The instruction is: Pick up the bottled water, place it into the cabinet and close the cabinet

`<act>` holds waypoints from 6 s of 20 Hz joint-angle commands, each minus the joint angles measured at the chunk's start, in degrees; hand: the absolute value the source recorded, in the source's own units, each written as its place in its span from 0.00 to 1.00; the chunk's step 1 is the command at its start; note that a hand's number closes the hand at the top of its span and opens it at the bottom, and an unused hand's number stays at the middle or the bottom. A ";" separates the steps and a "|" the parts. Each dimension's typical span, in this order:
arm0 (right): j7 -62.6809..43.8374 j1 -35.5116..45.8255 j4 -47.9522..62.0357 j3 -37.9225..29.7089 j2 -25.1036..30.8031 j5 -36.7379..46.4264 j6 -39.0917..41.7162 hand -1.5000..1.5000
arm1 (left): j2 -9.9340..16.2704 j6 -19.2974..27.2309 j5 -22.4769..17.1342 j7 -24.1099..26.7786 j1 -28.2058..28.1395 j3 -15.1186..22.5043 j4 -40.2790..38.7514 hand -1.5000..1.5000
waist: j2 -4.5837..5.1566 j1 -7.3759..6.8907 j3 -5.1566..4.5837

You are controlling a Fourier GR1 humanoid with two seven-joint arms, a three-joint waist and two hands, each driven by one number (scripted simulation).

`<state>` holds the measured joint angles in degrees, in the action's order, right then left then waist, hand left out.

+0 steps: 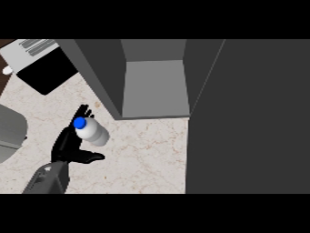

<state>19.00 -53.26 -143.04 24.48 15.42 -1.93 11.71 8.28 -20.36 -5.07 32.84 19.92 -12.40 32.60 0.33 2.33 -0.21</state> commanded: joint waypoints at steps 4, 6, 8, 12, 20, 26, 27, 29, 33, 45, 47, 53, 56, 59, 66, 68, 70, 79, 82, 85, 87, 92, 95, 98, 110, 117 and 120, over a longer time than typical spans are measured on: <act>1.77 -4.98 -6.33 1.50 2.56 2.75 0.30 0.00 | -1.90 1.25 2.76 11.83 3.51 -0.30 -11.31 1.00 | 0.10 1.35 -0.10; -0.92 -4.15 -8.69 -0.88 3.20 0.35 -0.68 0.00 | -1.31 1.54 4.28 13.13 4.27 0.62 -13.01 1.00 | 0.15 0.15 -0.02; 1.30 -4.71 -7.51 3.03 2.31 3.52 -1.02 0.00 | 1.82 2.58 6.41 15.61 4.97 1.51 -13.13 1.00 | 0.07 0.50 -0.06; 1.44 -3.74 -6.44 2.19 3.03 3.20 -1.67 0.00 | -0.64 10.95 10.03 23.65 5.08 3.25 -14.09 1.00 | 0.25 0.43 -0.09; 0.84 -6.43 -7.32 3.74 4.19 3.25 -3.69 0.00 | -3.18 18.12 11.44 30.97 -3.22 4.29 -10.90 1.00 | -0.47 -1.55 0.14; 0.78 -9.33 -10.78 4.66 5.90 3.84 -4.62 0.00 | -7.25 16.76 10.18 24.06 -3.30 5.92 -3.53 1.00 | -0.77 -1.66 0.19; 1.99 -5.52 -6.64 2.58 4.66 1.75 -4.99 0.00 | -8.11 17.75 9.95 25.13 -5.66 7.63 -1.85 1.00 | -0.68 -2.19 0.23; 3.17 -6.86 -6.34 3.99 5.03 3.08 -5.13 0.00 | -8.14 16.44 8.18 22.49 -3.61 8.85 -0.77 1.00 | -0.69 -1.63 0.20; 2.47 -7.32 -7.97 2.43 6.71 1.42 -5.01 0.00 | -8.20 17.97 1.86 16.79 -1.10 14.11 4.26 1.00 | -0.72 -1.43 0.19; 2.13 -6.30 -8.40 1.92 7.33 -0.73 -6.27 0.00 | -8.28 37.85 -12.85 -2.04 7.09 34.23 16.33 1.00 | -0.26 -0.79 0.13; 3.26 -4.27 -4.92 -0.16 6.51 -2.86 -6.45 0.00 | -8.28 39.24 -14.47 -6.91 9.61 34.31 19.49 1.00 | -0.32 -1.28 0.19; 6.27 -5.66 -5.53 -6.57 9.27 -7.77 -3.79 0.00 | -8.28 47.60 -19.70 -9.95 19.46 36.77 11.88 1.00 | 0.03 -0.02 0.21; 6.19 -9.87 -8.64 -2.05 9.13 -3.75 -3.27 0.00 | -8.28 47.02 -20.37 -10.96 23.55 33.62 6.47 1.00 | 0.00 0.43 0.13; 9.56 -7.68 -3.55 -7.60 9.75 -7.67 -1.58 0.00 | -8.28 49.43 -24.68 -13.27 28.54 34.91 5.01 1.00 | 0.10 0.80 0.20; 12.47 -7.81 -0.57 -6.28 8.64 -5.35 0.22 0.00 | -8.28 56.60 -25.94 -8.17 31.53 33.56 -6.12 1.00 | 0.58 2.30 0.17; 9.51 -7.62 -3.54 -8.32 9.05 -7.55 -0.27 0.00 | -8.27 57.79 -21.49 -9.50 36.39 31.58 -11.06 1.00 | 0.68 0.55 0.20; 11.16 -9.27 -3.82 -7.86 9.07 -6.65 0.45 0.00 | -7.86 61.83 -18.91 -9.12 38.60 32.93 -14.62 1.00 | 0.82 1.84 0.21; 12.77 -9.18 -3.35 -9.96 9.24 -8.45 2.45 0.00 | -7.60 69.35 -16.14 -10.26 45.39 32.72 -24.15 0.00 | 1.43 2.29 0.17; 12.62 -8.61 -2.02 -9.35 8.90 -6.32 2.75 0.00 | -7.86 66.24 -17.30 -5.99 45.13 30.87 -22.22 0.00 | 1.33 1.92 0.10; 14.49 -10.26 -1.78 -8.18 8.19 -5.14 3.33 0.00 | -6.76 63.37 -20.21 -1.00 44.29 27.31 -18.66 0.00 | 1.23 2.37 0.01; 13.85 -9.99 -1.23 -8.99 8.67 -6.45 3.72 0.00 | -6.82 60.80 -23.07 3.67 44.51 23.97 -13.91 1.00 | 1.25 1.48 -0.03; 12.04 -8.87 -2.75 -7.57 8.15 -6.00 3.52 0.00 | -8.24 47.46 -26.41 4.74 44.84 22.67 -10.94 1.00 | 0.82 0.80 0.06; 10.98 -10.45 -5.13 -6.15 8.16 -4.50 3.58 0.00 | -8.26 46.33 -27.79 6.81 42.86 23.24 -11.07 1.00 | 0.36 0.96 0.10; 10.98 -11.13 -4.48 -5.98 7.78 -3.20 3.30 0.00 | -8.27 45.04 -28.59 5.52 42.49 24.40 -9.66 1.00 | -0.07 0.38 0.15; 10.33 -12.33 -6.93 -2.09 7.65 1.50 1.50 0.00 | -8.28 36.56 -40.90 0.76 22.32 42.86 16.38 0.00 | -1.10 -1.30 0.08; 5.94 -10.32 -8.40 0.67 5.98 2.93 -3.12 0.00 | -7.79 40.27 -37.28 -0.35 6.08 53.01 32.83 0.00 | -1.02 -4.19 0.11; 7.53 -11.22 -9.13 0.86 7.17 3.29 -2.99 0.00 | -2.03 40.12 -37.05 1.37 -1.48 53.14 39.70 0.00 | -0.99 -3.96 0.11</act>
<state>30.58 -63.59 -143.15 25.22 21.75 -1.94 10.27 2.37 18.47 -43.35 33.48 26.53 38.52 64.08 -0.80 -0.97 -0.12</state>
